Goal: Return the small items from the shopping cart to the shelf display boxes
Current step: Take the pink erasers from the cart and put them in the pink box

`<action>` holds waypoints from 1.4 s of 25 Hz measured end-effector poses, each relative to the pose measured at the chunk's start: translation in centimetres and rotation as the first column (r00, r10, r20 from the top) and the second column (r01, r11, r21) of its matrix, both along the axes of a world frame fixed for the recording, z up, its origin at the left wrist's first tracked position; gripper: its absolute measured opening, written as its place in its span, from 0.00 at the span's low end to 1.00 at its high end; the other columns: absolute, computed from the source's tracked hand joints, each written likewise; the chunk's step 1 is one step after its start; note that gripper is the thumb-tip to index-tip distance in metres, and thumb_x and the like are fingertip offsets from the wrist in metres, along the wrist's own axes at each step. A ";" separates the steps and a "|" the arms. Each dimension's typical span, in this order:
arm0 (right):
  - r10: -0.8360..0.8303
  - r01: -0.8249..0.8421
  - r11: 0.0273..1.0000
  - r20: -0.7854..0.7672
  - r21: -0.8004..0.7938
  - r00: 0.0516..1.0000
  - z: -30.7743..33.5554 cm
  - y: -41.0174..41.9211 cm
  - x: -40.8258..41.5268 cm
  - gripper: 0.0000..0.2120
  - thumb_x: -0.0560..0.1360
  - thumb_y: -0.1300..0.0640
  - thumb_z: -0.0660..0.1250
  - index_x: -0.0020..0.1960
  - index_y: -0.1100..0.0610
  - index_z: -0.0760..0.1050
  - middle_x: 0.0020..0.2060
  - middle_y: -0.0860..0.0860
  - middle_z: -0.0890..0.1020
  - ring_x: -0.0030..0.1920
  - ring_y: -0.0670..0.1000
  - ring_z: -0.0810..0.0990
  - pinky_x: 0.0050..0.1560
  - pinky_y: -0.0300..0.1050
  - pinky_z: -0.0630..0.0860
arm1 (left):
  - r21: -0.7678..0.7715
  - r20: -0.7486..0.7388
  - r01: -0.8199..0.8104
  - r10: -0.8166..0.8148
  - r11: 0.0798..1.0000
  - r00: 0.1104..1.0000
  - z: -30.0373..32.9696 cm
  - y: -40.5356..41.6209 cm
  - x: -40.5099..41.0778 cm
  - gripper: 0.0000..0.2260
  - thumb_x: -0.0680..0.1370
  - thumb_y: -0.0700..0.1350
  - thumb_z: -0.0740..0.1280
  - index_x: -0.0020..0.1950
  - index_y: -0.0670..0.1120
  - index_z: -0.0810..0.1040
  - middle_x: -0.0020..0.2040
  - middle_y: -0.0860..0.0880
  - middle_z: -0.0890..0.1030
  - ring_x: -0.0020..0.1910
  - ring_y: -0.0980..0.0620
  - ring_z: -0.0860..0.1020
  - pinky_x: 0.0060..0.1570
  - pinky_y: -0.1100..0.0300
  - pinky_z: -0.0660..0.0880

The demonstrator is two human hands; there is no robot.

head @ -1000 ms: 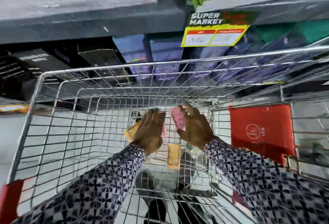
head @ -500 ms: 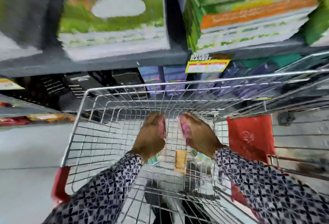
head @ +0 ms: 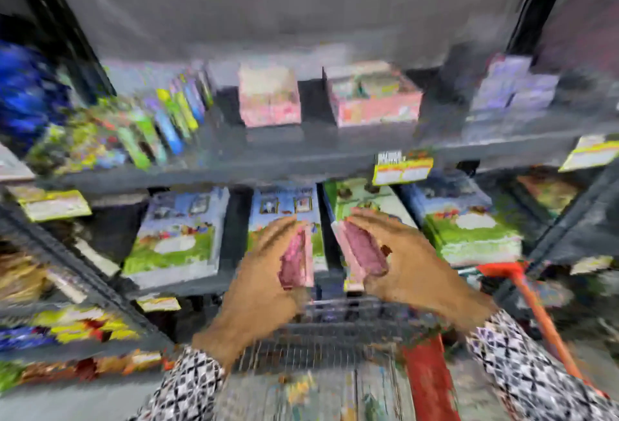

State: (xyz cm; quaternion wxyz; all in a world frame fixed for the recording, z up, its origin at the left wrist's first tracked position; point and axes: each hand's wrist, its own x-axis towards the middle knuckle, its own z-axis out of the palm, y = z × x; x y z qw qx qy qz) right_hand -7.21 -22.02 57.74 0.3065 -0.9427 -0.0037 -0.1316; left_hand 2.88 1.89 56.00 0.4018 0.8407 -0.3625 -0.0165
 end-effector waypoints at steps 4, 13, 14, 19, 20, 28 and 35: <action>0.019 -0.007 0.996 0.137 -0.090 0.990 11.9 -0.6 4.0 0.44 0.59 0.55 0.78 0.75 0.52 0.71 0.71 0.42 0.72 0.73 0.40 0.67 0.72 0.26 0.54 | -0.029 0.342 -0.022 0.031 0.999 0.939 11.1 -0.8 3.8 0.41 0.63 0.48 0.71 0.78 0.47 0.70 0.79 0.51 0.70 0.79 0.53 0.67 0.80 0.57 0.60; -0.057 0.019 0.972 -0.156 -0.232 0.986 19.2 -0.2 21.5 0.17 0.65 0.53 0.75 0.52 0.56 0.83 0.48 0.57 0.86 0.48 0.59 0.84 0.43 0.47 0.81 | 0.284 0.215 -0.122 0.061 0.951 0.975 20.1 -6.8 18.4 0.13 0.65 0.39 0.73 0.49 0.43 0.80 0.46 0.49 0.82 0.49 0.48 0.81 0.38 0.68 0.73; -0.064 0.017 0.968 -0.182 -0.250 0.981 19.4 -0.2 23.2 0.16 0.64 0.52 0.75 0.50 0.57 0.83 0.48 0.58 0.86 0.47 0.60 0.84 0.40 0.45 0.79 | 0.323 0.189 -0.121 0.062 0.939 0.980 20.2 -7.3 19.9 0.10 0.68 0.40 0.73 0.48 0.44 0.80 0.46 0.48 0.82 0.51 0.46 0.82 0.38 0.66 0.72; -0.062 0.020 0.951 -0.129 -0.307 0.990 17.5 -1.6 27.2 0.13 0.61 0.56 0.75 0.46 0.57 0.83 0.41 0.56 0.86 0.41 0.58 0.82 0.33 0.42 0.74 | 0.343 0.159 -0.088 0.034 0.935 0.987 18.1 -7.4 23.6 0.16 0.73 0.42 0.72 0.60 0.48 0.82 0.60 0.49 0.86 0.60 0.49 0.83 0.53 0.62 0.76; -0.060 0.037 0.952 -0.065 -0.303 0.996 16.6 -1.8 27.2 0.12 0.63 0.58 0.75 0.46 0.56 0.83 0.41 0.55 0.86 0.41 0.57 0.82 0.35 0.42 0.73 | 0.274 0.149 -0.082 0.042 0.958 0.988 17.6 -7.0 23.2 0.19 0.73 0.43 0.75 0.64 0.50 0.82 0.62 0.54 0.85 0.61 0.57 0.83 0.60 0.65 0.77; -0.133 0.173 0.956 0.177 -0.237 0.975 13.8 -1.2 28.3 0.12 0.72 0.58 0.67 0.50 0.50 0.86 0.47 0.55 0.89 0.49 0.60 0.85 0.56 0.54 0.82 | 0.210 0.365 -0.230 0.142 0.950 0.920 16.2 -6.7 23.3 0.13 0.81 0.43 0.70 0.66 0.46 0.83 0.67 0.49 0.84 0.67 0.49 0.81 0.72 0.58 0.70; -0.197 0.244 0.924 0.182 -0.293 0.963 12.9 -1.2 29.7 0.08 0.75 0.57 0.69 0.50 0.53 0.85 0.47 0.57 0.88 0.48 0.61 0.85 0.53 0.55 0.83 | 0.203 0.392 -0.255 0.160 0.945 0.906 16.2 -7.0 24.1 0.08 0.80 0.40 0.71 0.57 0.45 0.87 0.57 0.47 0.89 0.53 0.48 0.86 0.62 0.51 0.81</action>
